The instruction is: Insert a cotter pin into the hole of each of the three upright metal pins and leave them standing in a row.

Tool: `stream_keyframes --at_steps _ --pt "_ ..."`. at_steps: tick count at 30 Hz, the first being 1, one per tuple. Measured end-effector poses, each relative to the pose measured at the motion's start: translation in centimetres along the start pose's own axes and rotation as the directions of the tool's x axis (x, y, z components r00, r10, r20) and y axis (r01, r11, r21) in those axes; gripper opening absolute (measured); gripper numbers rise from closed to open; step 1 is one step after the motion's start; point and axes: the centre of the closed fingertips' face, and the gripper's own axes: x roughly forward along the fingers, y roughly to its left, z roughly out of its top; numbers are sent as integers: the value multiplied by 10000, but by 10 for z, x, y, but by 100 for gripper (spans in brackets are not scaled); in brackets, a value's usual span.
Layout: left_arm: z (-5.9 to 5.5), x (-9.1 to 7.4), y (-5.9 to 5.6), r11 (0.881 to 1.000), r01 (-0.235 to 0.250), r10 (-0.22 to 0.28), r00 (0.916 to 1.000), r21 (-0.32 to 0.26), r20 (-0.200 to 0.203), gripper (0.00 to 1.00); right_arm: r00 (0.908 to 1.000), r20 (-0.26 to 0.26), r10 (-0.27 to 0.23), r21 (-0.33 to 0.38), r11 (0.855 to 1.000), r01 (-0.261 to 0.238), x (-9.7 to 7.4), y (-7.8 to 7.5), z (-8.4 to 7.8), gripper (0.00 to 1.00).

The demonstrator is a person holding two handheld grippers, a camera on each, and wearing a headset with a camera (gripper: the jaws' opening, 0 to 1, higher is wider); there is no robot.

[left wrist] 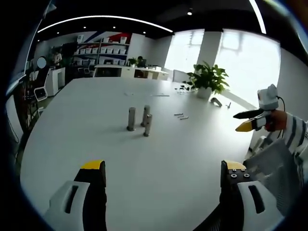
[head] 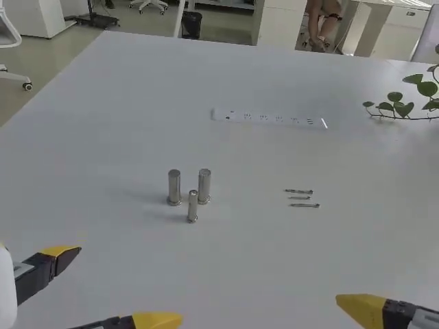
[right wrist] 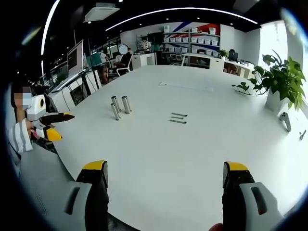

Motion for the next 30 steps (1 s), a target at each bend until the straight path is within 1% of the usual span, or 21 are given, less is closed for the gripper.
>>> stream_keyframes --at_steps 10,15,23,30 --pt "-1 -2 -2 10000 -24 25 10000 56 -81 99 10000 -55 36 71 10000 -35 1 0 -2 98" --pt "-2 -5 2 9999 -101 101 9999 -2 -63 99 9999 -119 86 22 10000 -85 2 1 -2 98" --pt "0 -5 2 9999 -157 158 9998 27 -97 99 9998 -148 141 -35 9999 -141 3 2 0 98" --pt "4 -3 0 9998 -152 153 9998 95 -89 99 9998 -166 144 45 9999 -143 4 -2 -1 98"
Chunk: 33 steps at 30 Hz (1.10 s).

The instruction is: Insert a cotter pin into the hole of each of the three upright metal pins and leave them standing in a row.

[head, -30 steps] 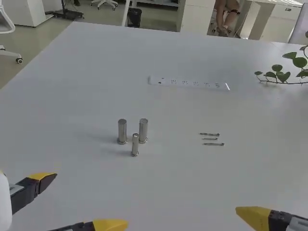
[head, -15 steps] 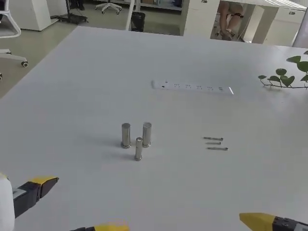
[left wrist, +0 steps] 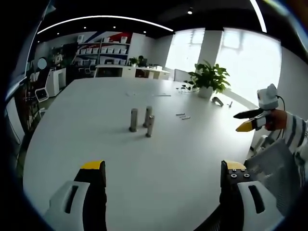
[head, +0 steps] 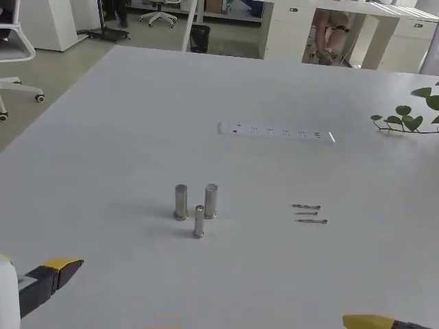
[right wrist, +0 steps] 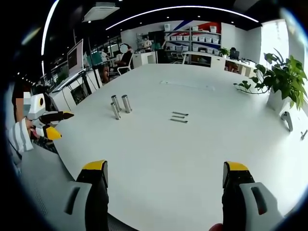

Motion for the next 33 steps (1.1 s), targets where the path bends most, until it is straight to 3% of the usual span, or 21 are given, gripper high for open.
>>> stream_keyframes --at_steps 13,17,33 --pt "9 8 0 9999 55 -56 10000 139 50 96 10000 69 40 249 9997 -42 0 0 1 98" --pt "9 18 1 9997 218 -218 9998 -72 31 93 10000 3 24 242 9997 -24 2 0 -1 98" --pt "19 53 6 9985 516 -514 9986 185 -118 87 9998 -198 29 338 9994 -23 9 -3 0 98"
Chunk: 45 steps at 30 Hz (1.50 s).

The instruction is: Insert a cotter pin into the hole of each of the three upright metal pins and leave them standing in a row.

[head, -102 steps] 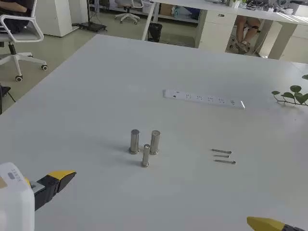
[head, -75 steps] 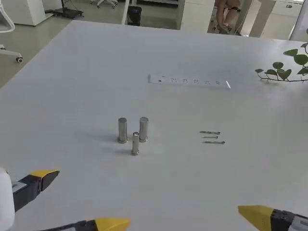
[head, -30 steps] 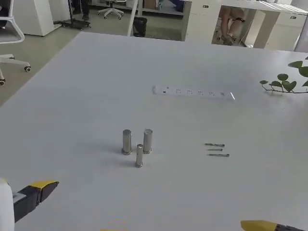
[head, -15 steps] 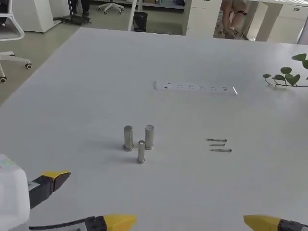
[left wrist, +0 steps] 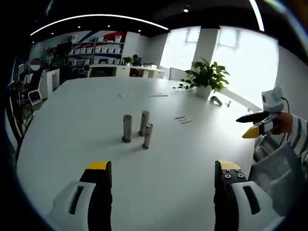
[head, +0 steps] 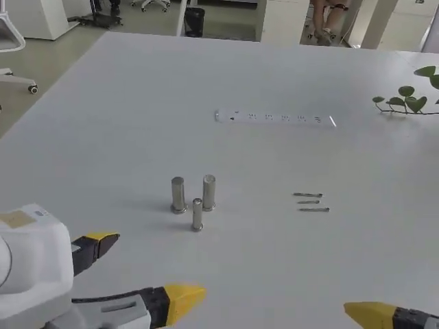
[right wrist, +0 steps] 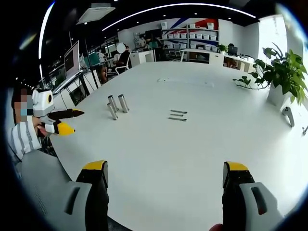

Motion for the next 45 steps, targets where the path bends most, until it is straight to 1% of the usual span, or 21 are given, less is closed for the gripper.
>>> stream_keyframes --at_steps 7,20,26,29,33,37,42,45 --pt "6 12 7 9999 115 -115 9999 77 5 84 9998 -160 -82 89 9999 83 1 -3 -2 98" --pt "13 30 9 9979 442 -435 9989 464 -157 79 9994 -299 -168 198 9997 174 4 -7 -4 98" --pt "18 39 10 9964 546 -537 9985 649 -141 75 9993 -300 -208 184 9996 214 4 -7 -3 98" --pt "19 45 10 9958 605 -587 9979 687 -278 74 9992 -324 -231 148 9996 236 3 -7 -3 98" --pt "21 49 11 9952 612 -592 9978 762 -289 69 9992 -310 -272 132 9995 276 2 -8 -3 98" --pt "20 56 12 9938 652 -620 9974 902 -377 65 9990 -359 -271 110 9996 275 1 -8 -4 98" --pt "22 67 13 9910 798 -758 9963 1074 -410 57 9988 -386 -297 107 9995 302 1 -8 -3 98" --pt "23 74 15 9879 736 -667 9963 1366 -544 55 9988 -382 -322 116 9994 326 1 -9 -3 98"
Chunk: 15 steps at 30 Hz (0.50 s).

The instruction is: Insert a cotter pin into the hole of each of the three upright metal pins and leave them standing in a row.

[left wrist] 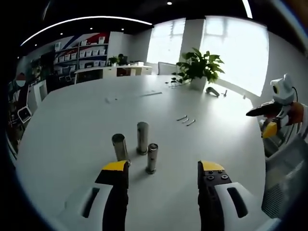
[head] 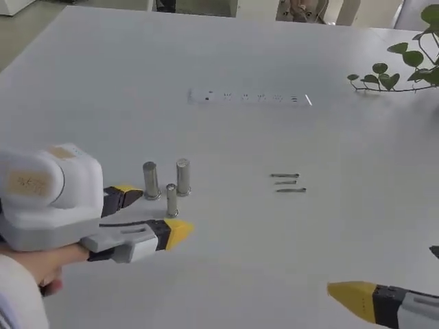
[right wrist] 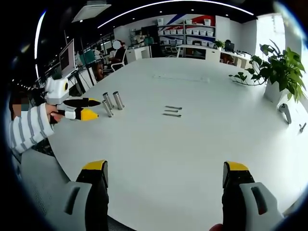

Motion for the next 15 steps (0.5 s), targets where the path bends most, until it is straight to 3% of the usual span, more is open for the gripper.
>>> stream_keyframes --at_steps 6,15 --pt "5 11 4 9997 67 -67 10000 220 3 45 10000 -56 -34 63 10000 34 0 -3 -1 98" --pt "0 23 2 9992 205 -198 9996 333 -204 36 10000 -28 -77 111 9999 78 -1 -8 0 98"
